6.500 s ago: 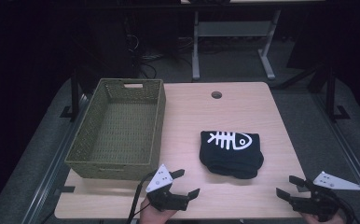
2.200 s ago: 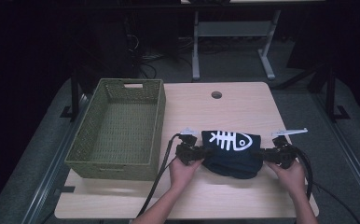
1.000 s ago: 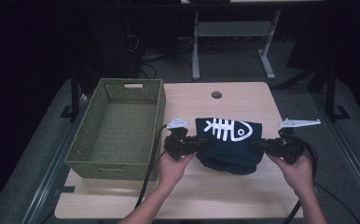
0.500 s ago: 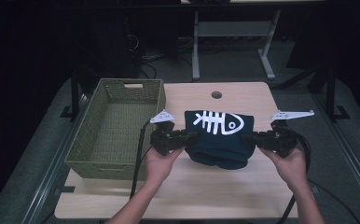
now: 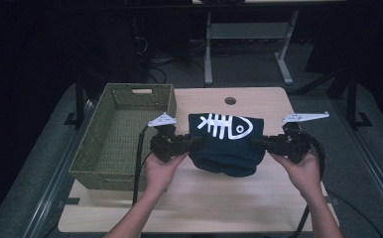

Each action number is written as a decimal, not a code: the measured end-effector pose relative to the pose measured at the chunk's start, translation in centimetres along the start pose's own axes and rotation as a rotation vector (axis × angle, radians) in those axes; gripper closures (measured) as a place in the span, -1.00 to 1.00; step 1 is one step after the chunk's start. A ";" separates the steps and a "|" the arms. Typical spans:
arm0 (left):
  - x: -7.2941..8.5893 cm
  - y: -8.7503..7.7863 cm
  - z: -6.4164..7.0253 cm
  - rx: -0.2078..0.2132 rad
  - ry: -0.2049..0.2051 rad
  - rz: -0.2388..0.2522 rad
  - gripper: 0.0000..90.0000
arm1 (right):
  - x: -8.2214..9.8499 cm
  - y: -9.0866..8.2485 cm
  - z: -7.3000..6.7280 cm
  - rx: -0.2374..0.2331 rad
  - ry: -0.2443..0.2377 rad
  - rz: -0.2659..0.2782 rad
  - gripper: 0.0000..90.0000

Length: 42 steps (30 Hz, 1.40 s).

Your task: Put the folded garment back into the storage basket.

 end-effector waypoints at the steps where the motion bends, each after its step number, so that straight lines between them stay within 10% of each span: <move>1: -0.1 -0.3 -0.1 0.002 -0.005 0.006 0.53 | -0.3 0.0 -0.2 -0.002 -0.005 0.004 0.58; 42: -3.0 -7.7 -2.8 -0.057 -0.016 0.049 0.53 | -6.8 4.8 -3.0 -0.091 -0.048 0.022 0.58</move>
Point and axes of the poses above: each handheld gripper's, and its own axes: y roughly forward along the jaws, x roughly out of its underside, z roughly to its right, the point moved 2 cm from there along y, roughly forward along the jaws, and after that the axes turned 15 degrees about -y, right-handed, at the moved point
